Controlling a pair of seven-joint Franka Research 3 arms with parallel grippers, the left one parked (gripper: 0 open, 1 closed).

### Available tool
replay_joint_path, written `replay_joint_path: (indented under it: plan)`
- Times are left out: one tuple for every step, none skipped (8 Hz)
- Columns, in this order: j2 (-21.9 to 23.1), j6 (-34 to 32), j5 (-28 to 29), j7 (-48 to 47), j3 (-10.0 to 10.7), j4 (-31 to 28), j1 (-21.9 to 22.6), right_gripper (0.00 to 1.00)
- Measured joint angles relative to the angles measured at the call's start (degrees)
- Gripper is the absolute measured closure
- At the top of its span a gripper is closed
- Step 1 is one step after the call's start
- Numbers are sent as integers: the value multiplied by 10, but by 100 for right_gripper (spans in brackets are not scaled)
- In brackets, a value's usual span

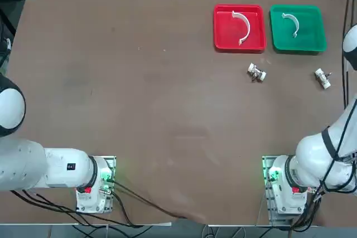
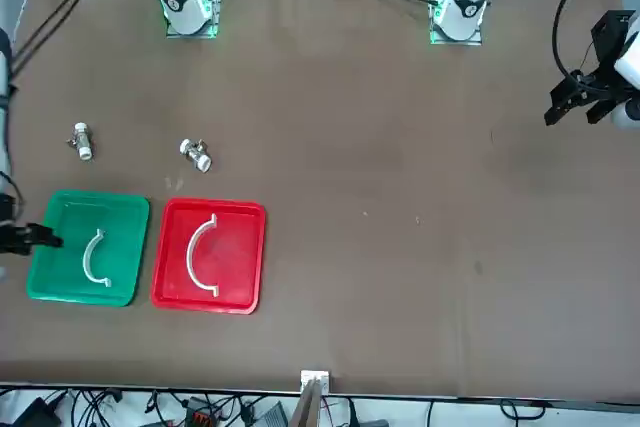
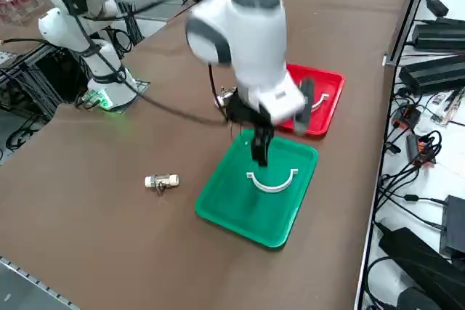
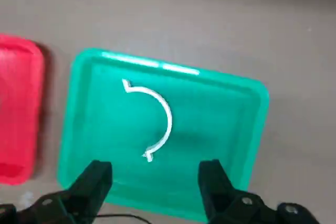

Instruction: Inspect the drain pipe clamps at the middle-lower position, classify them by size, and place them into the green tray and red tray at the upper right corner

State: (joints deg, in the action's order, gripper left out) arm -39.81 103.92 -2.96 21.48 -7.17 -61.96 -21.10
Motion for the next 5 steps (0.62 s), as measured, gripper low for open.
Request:
replay_joint_path:
  plan:
    - [43, -46, 3, -31, -3, 6, 15, 0]
    - [84, -98, 4, -52, -4, 6, 36, 0]
    - [119, -133, 4, -68, -5, 6, 61, 0]
    - [148, -164, 5, -94, -5, 5, 83, 0]
    - [169, -199, 5, -123, -5, 4, 100, 0]
